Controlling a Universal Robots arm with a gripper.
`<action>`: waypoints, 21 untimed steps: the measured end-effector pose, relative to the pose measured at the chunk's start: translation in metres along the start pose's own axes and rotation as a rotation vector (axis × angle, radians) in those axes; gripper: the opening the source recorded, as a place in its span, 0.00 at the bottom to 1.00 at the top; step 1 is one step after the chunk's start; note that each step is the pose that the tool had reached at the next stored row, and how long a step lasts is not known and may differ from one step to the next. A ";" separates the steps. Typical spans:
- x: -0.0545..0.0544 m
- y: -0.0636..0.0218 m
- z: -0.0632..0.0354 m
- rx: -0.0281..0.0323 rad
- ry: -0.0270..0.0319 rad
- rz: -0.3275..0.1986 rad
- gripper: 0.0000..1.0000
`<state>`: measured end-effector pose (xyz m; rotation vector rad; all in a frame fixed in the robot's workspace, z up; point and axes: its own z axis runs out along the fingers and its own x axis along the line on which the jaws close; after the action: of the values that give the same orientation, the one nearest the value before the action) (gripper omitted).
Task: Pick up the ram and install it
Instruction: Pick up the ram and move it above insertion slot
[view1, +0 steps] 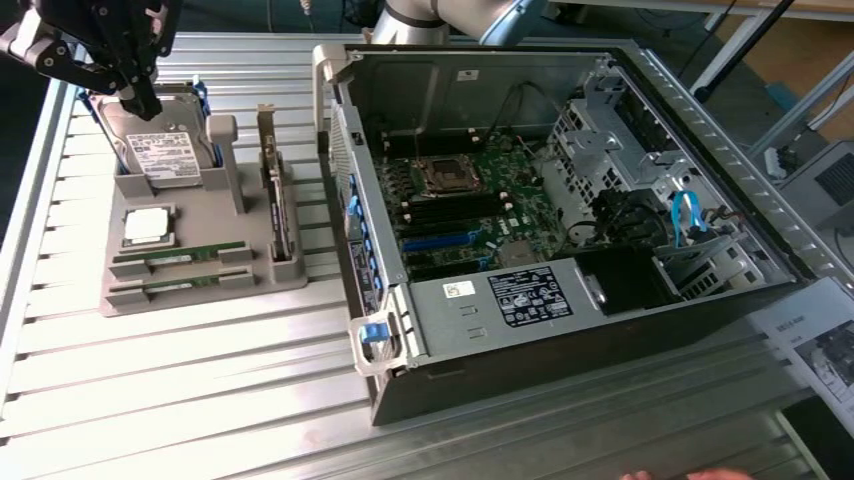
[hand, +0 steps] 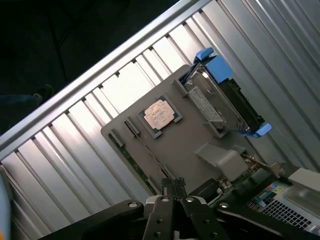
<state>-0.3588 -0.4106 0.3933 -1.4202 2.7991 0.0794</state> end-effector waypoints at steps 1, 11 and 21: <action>0.000 0.0000 0.0000 -0.0003 0.0005 -0.011 0.10; 0.000 0.0000 0.0000 -0.0029 0.0052 -0.117 0.10; 0.000 0.0000 0.0000 -0.0055 0.0099 -0.222 0.10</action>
<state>-0.3588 -0.4106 0.3933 -1.7253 2.6289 0.0795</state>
